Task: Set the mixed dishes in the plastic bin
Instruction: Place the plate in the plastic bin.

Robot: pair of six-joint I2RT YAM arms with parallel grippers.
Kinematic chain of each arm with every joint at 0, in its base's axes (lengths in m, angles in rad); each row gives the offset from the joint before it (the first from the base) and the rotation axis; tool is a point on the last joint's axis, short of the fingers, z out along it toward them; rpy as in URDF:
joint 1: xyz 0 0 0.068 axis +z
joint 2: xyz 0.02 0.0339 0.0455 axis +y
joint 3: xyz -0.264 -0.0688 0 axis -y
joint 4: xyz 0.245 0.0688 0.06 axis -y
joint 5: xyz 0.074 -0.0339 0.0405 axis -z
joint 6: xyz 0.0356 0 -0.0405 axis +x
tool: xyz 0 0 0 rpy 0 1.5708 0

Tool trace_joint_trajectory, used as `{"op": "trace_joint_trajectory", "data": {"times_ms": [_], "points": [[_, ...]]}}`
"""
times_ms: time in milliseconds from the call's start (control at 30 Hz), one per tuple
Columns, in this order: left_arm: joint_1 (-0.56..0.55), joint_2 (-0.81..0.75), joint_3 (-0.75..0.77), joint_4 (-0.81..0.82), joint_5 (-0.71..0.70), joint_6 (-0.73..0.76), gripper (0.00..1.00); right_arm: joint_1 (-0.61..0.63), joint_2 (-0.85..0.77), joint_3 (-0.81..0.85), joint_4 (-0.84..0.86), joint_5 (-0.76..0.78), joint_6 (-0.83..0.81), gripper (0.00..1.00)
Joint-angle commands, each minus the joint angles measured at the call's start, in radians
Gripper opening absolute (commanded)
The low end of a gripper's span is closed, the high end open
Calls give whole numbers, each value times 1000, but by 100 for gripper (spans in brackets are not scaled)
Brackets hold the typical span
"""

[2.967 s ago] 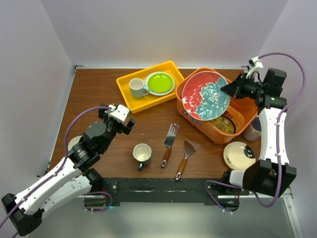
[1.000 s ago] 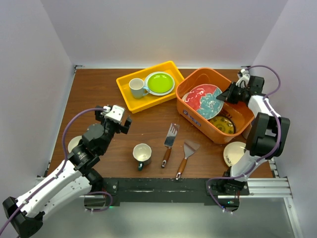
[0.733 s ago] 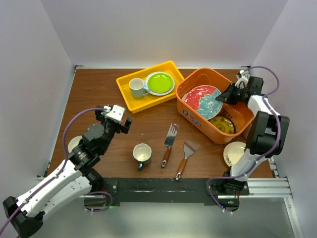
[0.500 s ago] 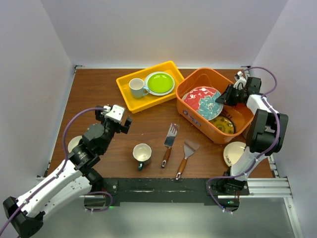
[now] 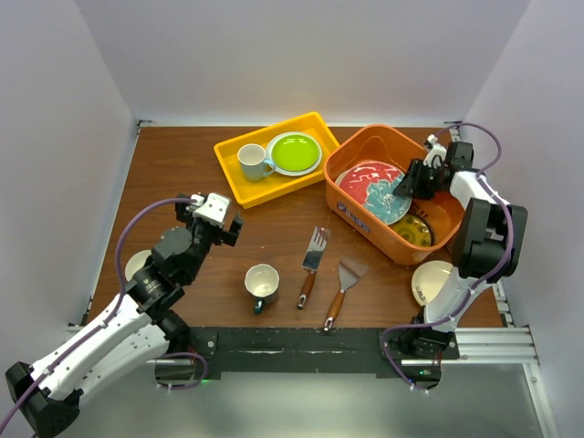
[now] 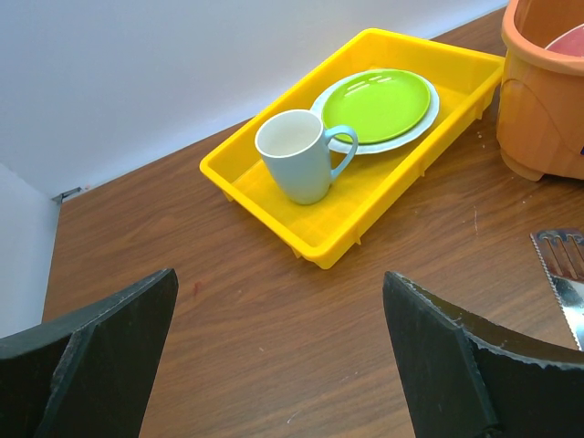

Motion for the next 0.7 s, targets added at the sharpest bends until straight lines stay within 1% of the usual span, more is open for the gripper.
{"op": "trace_joint_trajectory", "data": {"times_ms": [0, 200, 233, 300, 500, 667], "points": [[9, -5, -4, 51, 13, -8, 100, 2, -3, 56, 7, 44, -40, 47], [9, -6, -4, 51, 14, -10, 100, 2, -20, 65, -10, 72, -58, 55], [9, -6, -4, 51, 16, -10, 100, 2, -24, 65, -11, 79, -87, 56], [9, -8, -4, 51, 16, -10, 100, 2, -29, 68, -16, 87, -95, 60], [9, -11, -4, 51, 14, -8, 100, 1, -50, 74, -36, 101, -129, 66], [8, -11, -4, 50, 13, -8, 100, 2, -64, 85, -56, 113, -161, 75]]}}
